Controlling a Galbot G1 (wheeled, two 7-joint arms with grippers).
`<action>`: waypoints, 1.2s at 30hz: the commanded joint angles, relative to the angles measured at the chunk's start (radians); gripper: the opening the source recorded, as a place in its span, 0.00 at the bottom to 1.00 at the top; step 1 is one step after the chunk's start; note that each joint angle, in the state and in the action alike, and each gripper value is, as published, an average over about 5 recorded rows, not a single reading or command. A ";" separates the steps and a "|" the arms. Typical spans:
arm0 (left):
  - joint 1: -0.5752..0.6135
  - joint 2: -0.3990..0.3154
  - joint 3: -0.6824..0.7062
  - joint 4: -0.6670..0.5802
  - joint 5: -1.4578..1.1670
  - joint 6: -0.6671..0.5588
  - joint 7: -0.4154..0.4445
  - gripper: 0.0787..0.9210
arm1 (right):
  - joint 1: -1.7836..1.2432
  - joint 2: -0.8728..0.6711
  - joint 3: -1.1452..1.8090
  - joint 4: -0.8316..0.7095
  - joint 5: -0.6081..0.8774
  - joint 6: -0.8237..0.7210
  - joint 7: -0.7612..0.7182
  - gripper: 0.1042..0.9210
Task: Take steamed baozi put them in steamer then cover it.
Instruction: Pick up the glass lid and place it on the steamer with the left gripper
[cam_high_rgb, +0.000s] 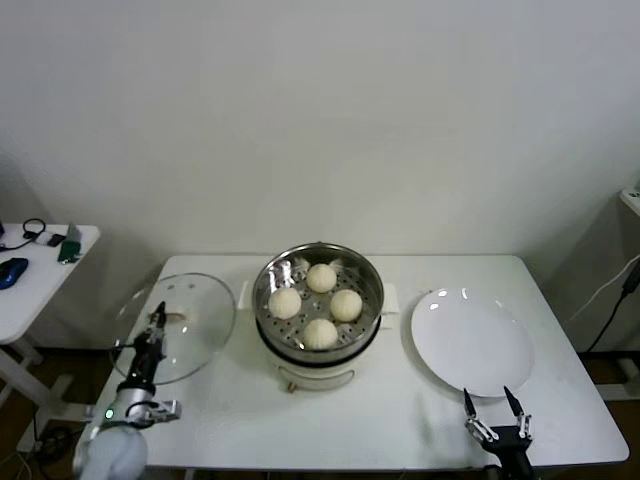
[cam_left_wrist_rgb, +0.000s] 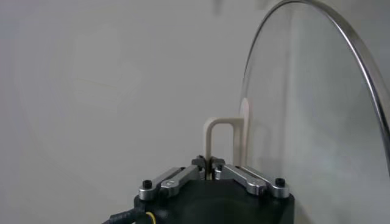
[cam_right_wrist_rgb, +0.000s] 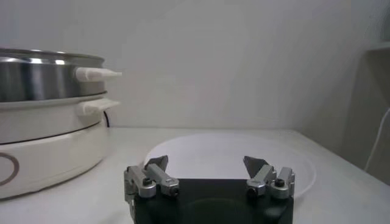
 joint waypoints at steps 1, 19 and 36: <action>0.018 0.307 0.046 -0.442 -0.270 0.434 0.291 0.06 | 0.003 0.002 0.000 0.006 -0.039 -0.004 0.010 0.88; -0.373 0.091 0.615 -0.505 0.084 0.732 0.566 0.06 | 0.066 0.011 -0.006 -0.042 -0.048 0.018 0.015 0.88; -0.466 -0.243 0.841 -0.214 0.334 0.732 0.597 0.06 | 0.096 0.040 -0.012 -0.086 -0.050 0.047 0.021 0.88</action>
